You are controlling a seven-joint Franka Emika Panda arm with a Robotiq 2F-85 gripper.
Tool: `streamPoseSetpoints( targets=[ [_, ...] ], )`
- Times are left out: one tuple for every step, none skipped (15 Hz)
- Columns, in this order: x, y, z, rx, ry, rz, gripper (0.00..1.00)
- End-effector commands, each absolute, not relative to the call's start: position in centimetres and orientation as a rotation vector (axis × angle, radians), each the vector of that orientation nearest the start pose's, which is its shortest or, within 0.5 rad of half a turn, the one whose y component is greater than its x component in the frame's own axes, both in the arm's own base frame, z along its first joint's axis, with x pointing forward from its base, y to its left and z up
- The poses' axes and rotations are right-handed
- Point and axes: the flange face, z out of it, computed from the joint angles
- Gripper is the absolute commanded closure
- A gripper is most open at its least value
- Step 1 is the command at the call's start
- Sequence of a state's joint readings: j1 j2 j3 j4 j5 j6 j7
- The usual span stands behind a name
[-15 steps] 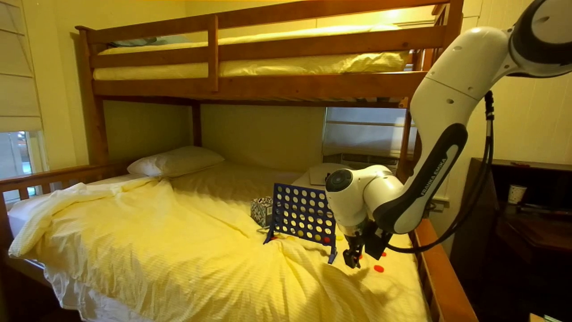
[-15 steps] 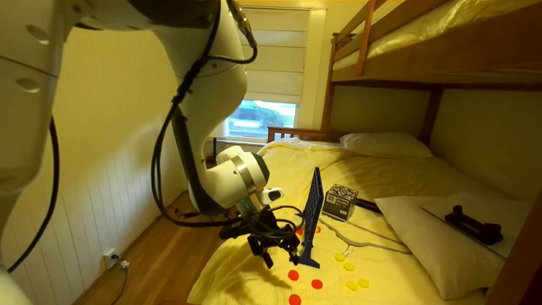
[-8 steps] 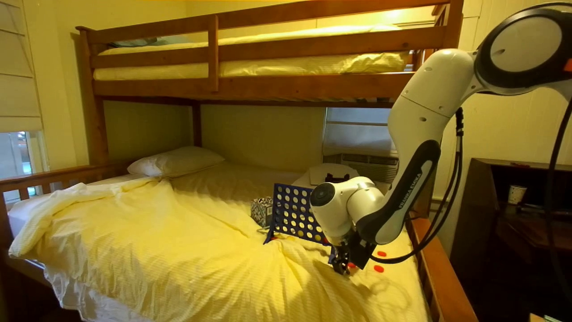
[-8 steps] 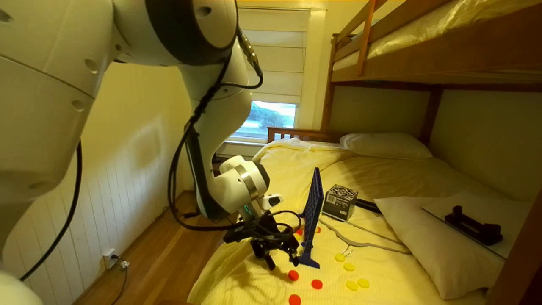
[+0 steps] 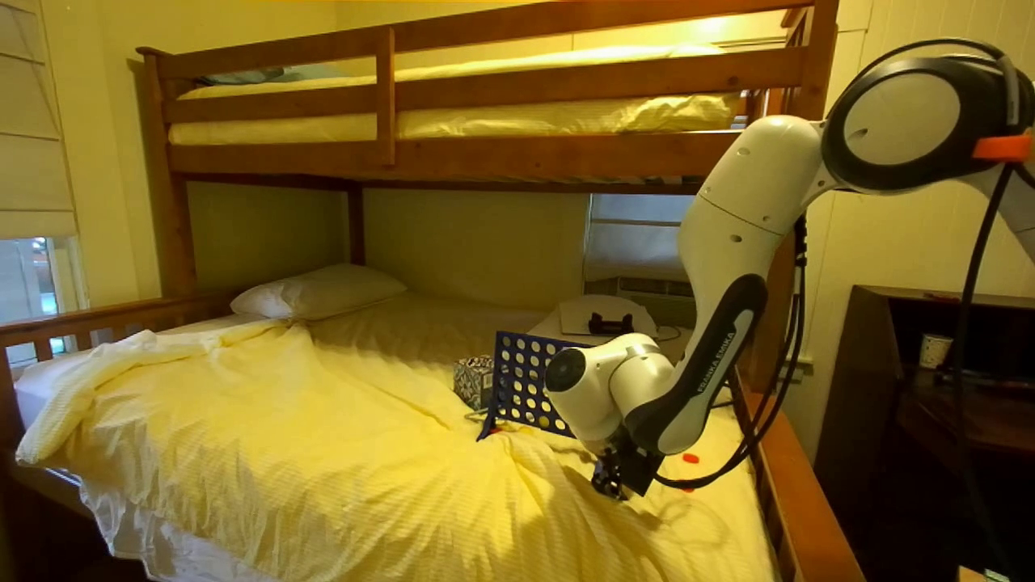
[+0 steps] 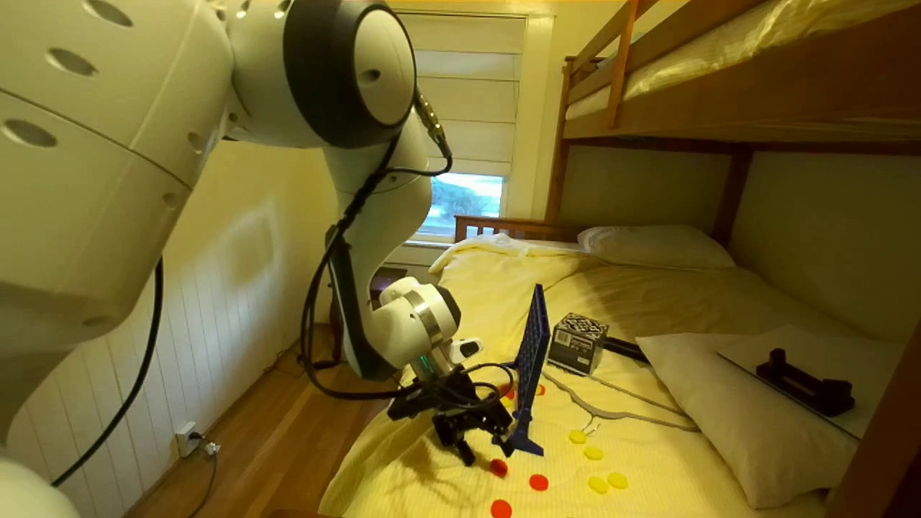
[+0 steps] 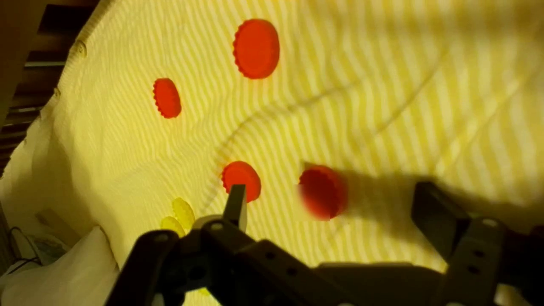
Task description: Put one orange disc in the blue board
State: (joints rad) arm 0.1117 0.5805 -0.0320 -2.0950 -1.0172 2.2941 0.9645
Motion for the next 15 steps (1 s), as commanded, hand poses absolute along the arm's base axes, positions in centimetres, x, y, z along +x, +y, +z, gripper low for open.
streamPoseSetpoints(
  targets=[
    [55.0,2.7,10.7,2.393,-0.036,0.016,0.0],
    [55.1,2.7,10.6,2.388,-0.035,0.009,0.0],
    [55.2,2.8,10.5,2.384,-0.033,0.005,0.02],
    [55.2,2.9,10.4,2.382,-0.03,0.0,0.06],
    [55.3,2.9,10.3,2.38,-0.027,-0.003,0.11],
    [55.4,3.0,10.2,2.379,-0.025,-0.004,0.26],
    [55.5,3.0,10.1,2.379,-0.021,-0.006,0.28],
    [55.6,3.1,9.9,2.377,-0.018,-0.009,0.37],
    [55.7,3.2,9.9,2.376,-0.016,-0.009,0.43],
    [55.8,3.2,9.8,2.376,-0.014,-0.009,0.51],
    [55.9,3.2,9.7,2.376,-0.011,-0.009,0.58],
    [56.0,3.3,9.6,2.375,-0.009,-0.01,0.65],
    [56.1,3.3,9.5,2.375,-0.007,-0.011,0.7],
    [56.2,3.3,9.4,2.374,-0.004,-0.013,0.73],
    [56.3,3.3,9.3,2.373,-0.002,-0.014,0.8]
  ],
)
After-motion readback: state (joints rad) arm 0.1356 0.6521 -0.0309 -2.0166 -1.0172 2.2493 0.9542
